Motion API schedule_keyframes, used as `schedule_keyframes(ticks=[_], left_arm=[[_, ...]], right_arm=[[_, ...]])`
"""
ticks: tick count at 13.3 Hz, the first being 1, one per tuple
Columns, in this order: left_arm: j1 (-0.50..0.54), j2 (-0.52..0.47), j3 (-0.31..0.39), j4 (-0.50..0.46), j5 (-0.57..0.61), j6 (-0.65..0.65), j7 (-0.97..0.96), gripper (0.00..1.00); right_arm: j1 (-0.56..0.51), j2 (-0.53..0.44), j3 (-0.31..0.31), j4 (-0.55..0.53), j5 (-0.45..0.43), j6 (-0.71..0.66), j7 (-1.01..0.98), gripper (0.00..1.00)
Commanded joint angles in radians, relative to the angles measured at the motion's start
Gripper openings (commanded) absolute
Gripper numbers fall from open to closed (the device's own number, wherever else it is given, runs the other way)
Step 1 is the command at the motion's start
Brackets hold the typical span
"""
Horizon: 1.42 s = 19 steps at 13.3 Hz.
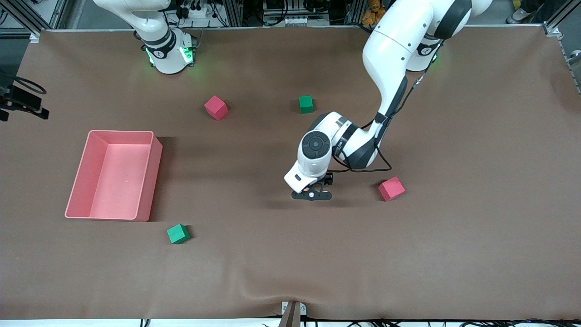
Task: Place and upright button with both arms
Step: 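Grasp the button body with the left gripper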
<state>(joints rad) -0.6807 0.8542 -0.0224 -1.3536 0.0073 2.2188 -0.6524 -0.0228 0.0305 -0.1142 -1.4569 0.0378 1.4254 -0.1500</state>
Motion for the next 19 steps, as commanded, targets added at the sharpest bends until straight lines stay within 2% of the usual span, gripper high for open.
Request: schedule_keyframes(ticks=[1,4,9,10,14,16,18,19], left_arm=[[-0.01,0.012,0.007,0.005,0.014,0.004,-0.024,0.86],[-0.011,0.016,0.007,0.004,0.022,0.004,-0.019,0.8],[-0.013,0.045,0.007,0.005,0.019,0.054,-0.019,0.77],[-0.013,0.048,0.007,0.007,0.017,0.062,-0.012,0.71],[-0.023,0.046,0.007,0.007,0.022,0.062,-0.009,0.55],[-0.023,0.039,0.007,0.007,0.022,0.062,-0.015,0.25],[-0.025,0.037,0.007,0.007,0.02,0.062,-0.019,0.04],[-0.033,0.037,0.009,0.007,0.022,0.062,-0.021,0.0]], right_arm=[[-0.005,-0.009,0.007,0.018,-0.01,-0.02,0.003,1.0],[-0.005,-0.004,0.007,0.023,-0.013,-0.019,0.01,1.0],[-0.003,0.005,0.01,0.023,0.002,-0.01,0.012,1.0],[-0.003,0.003,0.01,0.021,0.002,-0.01,0.012,1.0],[-0.005,0.003,0.01,0.023,0.002,-0.01,0.012,1.0],[-0.011,0.003,0.007,0.036,-0.003,-0.01,0.012,1.0],[-0.013,0.003,0.002,0.041,-0.004,-0.008,0.012,1.0],[-0.016,0.003,0.002,0.055,-0.004,-0.008,0.012,1.0]])
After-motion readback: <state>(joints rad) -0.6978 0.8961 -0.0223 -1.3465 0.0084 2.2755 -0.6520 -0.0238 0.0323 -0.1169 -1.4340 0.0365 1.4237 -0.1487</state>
